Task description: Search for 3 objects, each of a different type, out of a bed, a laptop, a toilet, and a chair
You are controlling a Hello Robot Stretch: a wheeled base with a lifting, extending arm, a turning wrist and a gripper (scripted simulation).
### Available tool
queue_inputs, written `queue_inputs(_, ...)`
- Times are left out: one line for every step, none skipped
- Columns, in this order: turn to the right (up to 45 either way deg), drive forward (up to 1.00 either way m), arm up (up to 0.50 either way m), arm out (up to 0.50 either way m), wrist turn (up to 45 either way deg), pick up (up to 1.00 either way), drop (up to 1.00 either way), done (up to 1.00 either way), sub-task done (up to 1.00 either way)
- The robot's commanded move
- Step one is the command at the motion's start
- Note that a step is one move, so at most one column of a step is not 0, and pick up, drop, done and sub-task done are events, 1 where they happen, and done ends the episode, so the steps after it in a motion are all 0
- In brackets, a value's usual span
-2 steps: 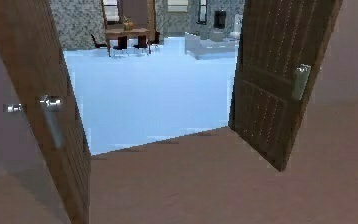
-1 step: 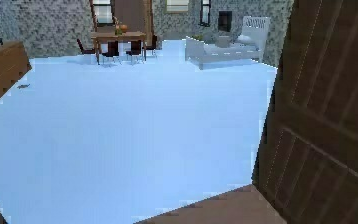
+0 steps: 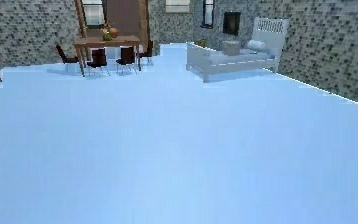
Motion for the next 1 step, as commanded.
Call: queue_inputs(-9.0, 0.00, 0.00, 0.00, 0.0, 0.00, 0.00, 0.00, 0.00)
